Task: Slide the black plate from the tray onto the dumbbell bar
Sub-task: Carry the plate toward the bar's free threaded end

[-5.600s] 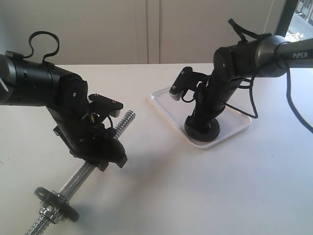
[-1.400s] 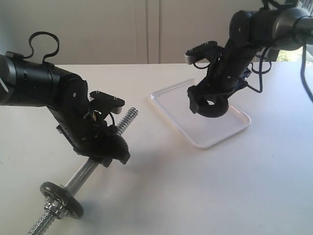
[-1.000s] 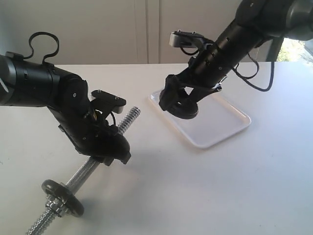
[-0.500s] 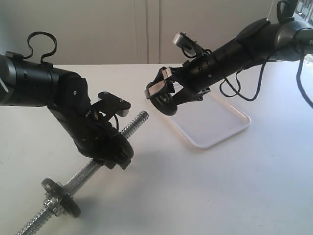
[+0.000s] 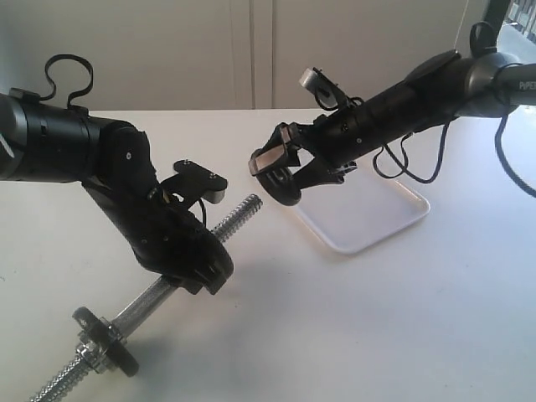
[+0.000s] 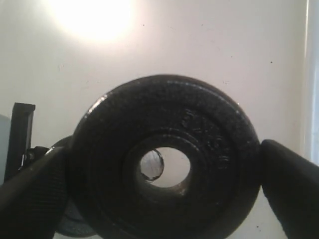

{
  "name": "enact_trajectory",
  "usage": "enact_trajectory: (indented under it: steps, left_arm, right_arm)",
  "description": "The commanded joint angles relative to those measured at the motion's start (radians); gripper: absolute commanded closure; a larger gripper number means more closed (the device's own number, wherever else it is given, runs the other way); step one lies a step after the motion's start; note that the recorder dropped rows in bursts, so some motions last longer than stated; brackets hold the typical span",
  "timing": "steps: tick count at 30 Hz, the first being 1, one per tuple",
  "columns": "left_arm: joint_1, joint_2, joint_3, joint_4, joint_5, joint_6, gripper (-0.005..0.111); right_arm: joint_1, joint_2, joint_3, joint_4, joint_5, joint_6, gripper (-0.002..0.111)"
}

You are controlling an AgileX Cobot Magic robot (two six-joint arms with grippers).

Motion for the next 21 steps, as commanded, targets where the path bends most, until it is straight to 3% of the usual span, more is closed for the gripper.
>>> enact_trajectory:
  steps: [1,21]
  left_arm:
    - [-0.004,-0.045,-0.013,-0.043,-0.022,0.001,0.107]
    - [-0.004,-0.045,-0.013,-0.043,-0.028,0.005,0.107]
  right_arm:
    - [-0.005,0.016,-0.005,0.107,0.030,-0.015,0.108]
    - [-0.005,0.119,-0.005,0.348,0.146,-0.049,0.108]
